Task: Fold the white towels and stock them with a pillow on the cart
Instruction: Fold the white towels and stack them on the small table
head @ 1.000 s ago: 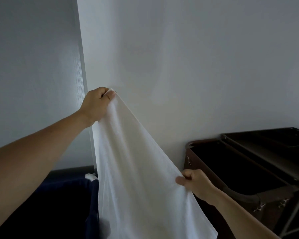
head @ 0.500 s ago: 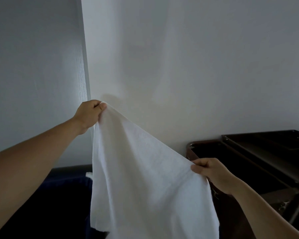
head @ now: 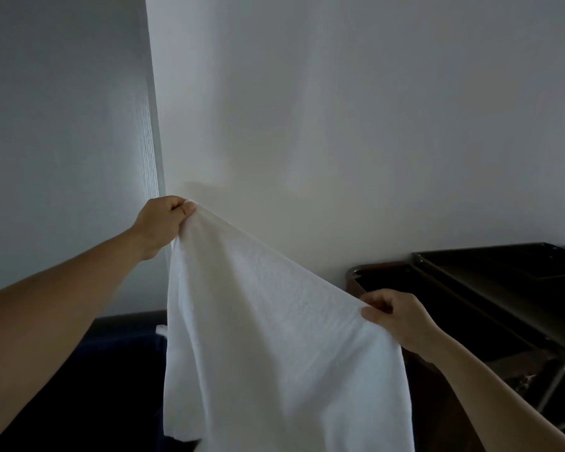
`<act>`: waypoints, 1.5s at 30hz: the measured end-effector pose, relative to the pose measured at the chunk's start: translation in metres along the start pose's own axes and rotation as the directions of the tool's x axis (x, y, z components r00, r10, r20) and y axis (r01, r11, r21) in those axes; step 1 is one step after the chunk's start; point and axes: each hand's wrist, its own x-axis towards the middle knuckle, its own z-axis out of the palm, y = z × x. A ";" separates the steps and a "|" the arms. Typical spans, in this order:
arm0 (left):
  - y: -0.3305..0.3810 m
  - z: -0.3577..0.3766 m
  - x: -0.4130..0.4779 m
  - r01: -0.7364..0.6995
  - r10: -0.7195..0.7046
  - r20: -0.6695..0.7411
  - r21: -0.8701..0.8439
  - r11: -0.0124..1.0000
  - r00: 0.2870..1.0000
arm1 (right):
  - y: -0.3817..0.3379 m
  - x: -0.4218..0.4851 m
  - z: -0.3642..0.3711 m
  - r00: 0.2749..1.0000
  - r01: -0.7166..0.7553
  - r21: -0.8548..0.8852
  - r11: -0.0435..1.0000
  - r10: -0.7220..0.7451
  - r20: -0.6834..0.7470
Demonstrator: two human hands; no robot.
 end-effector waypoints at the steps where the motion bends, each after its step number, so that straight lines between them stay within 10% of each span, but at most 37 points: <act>1: -0.002 0.002 -0.001 0.005 -0.005 -0.013 0.022 1.000 1.000 | 0.000 0.001 0.002 1.000 -0.006 -0.070 0.998 0.005 -0.015; 7: -0.001 0.018 -0.028 0.009 0.038 -0.156 0.290 0.957 0.987 | -0.026 0.008 0.016 0.990 0.063 -0.028 0.998 -0.066 -0.126; 12: 0.035 0.065 -0.074 -0.355 0.236 0.369 0.299 0.886 0.899 | -0.092 0.020 0.049 0.959 0.283 -0.095 0.954 -0.281 0.039; 20: 0.045 0.071 -0.102 -0.356 0.121 0.691 0.207 0.911 0.712 | -0.117 0.018 0.068 0.937 0.345 -0.032 0.938 -0.342 0.075; 30: 0.037 0.054 -0.066 -0.555 0.350 0.486 0.382 0.739 0.801 | -0.095 0.023 0.055 0.989 0.091 0.199 0.976 -0.112 0.094; 45: -0.001 0.036 -0.018 -0.199 0.098 0.188 0.655 0.729 0.977 | -0.012 0.015 0.012 0.998 0.068 -0.076 0.995 -0.069 -0.014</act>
